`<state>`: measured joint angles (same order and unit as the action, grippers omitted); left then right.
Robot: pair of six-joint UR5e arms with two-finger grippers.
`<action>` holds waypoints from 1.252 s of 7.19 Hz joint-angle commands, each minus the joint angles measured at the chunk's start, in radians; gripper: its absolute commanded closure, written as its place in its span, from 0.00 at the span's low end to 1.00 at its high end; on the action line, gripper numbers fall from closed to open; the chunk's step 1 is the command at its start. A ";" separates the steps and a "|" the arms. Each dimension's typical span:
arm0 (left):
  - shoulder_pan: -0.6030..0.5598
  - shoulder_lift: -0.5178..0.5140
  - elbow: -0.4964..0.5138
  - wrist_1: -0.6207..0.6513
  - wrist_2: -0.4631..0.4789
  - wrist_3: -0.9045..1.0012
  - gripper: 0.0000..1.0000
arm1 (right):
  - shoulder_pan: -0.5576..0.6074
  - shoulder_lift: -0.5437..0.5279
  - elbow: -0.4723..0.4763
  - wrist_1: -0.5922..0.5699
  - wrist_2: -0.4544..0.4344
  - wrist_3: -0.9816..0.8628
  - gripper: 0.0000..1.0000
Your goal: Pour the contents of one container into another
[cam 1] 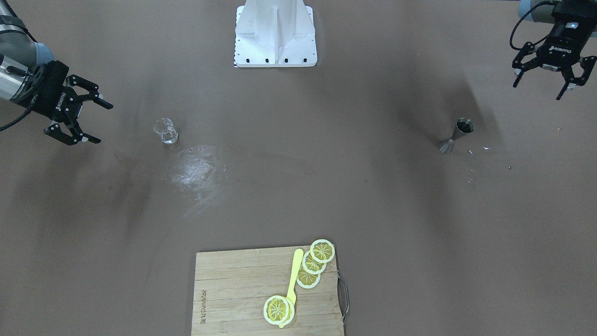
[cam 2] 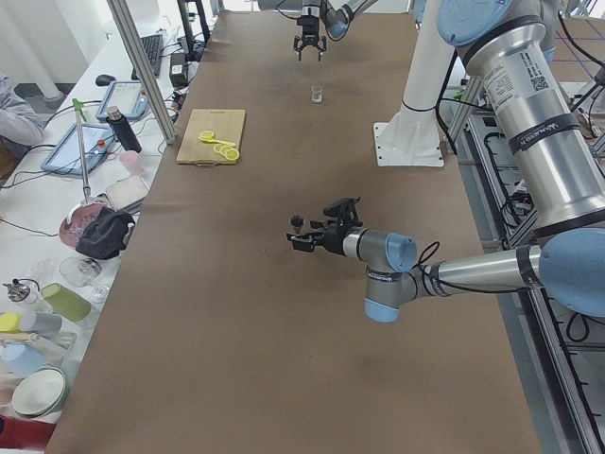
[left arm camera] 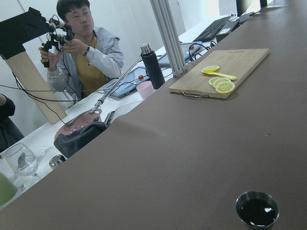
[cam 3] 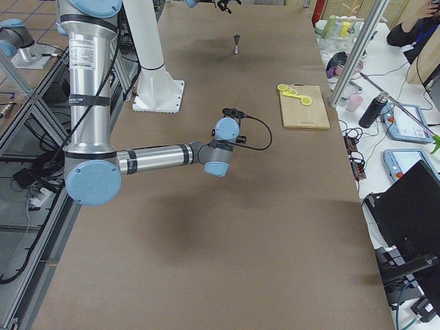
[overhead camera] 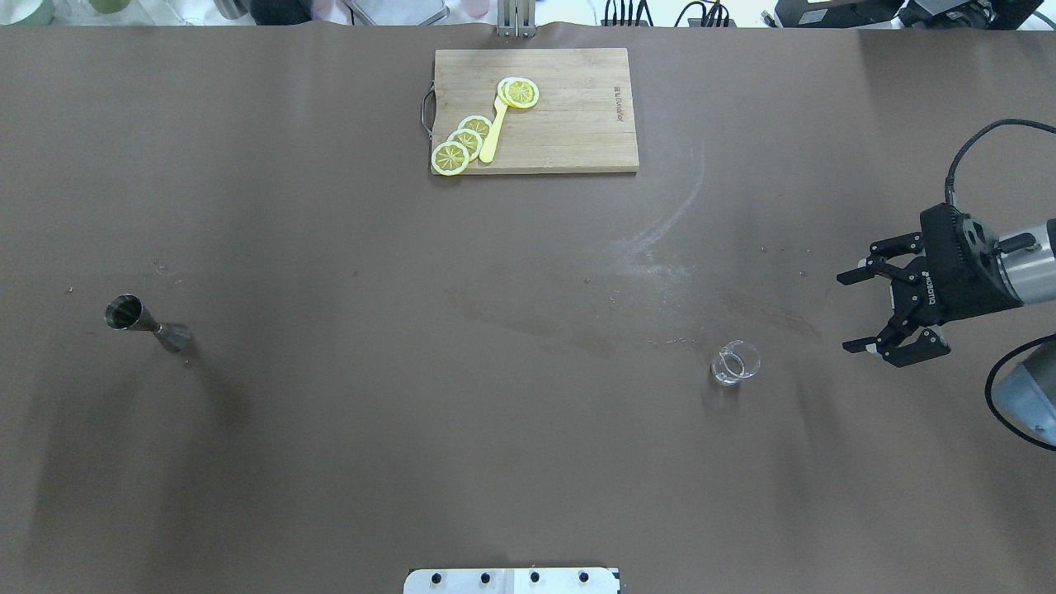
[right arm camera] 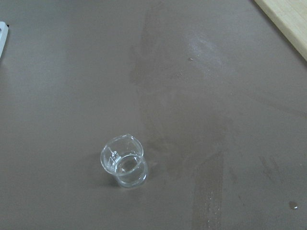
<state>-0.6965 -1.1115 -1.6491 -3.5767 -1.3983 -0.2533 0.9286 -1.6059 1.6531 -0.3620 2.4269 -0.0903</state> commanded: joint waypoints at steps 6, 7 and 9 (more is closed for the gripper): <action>0.499 -0.017 0.052 -0.088 0.514 -0.135 0.02 | -0.051 0.006 -0.024 0.006 -0.048 -0.028 0.01; 0.518 -0.025 0.063 -0.086 0.516 -0.153 0.02 | -0.062 0.009 -0.015 0.011 -0.043 -0.028 0.01; 0.563 -0.051 0.066 -0.030 0.634 -0.364 0.02 | -0.116 0.014 -0.024 0.070 -0.052 -0.031 0.01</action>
<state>-0.1683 -1.1480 -1.5859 -3.6482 -0.8423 -0.4929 0.8336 -1.5955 1.6330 -0.3161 2.3792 -0.1186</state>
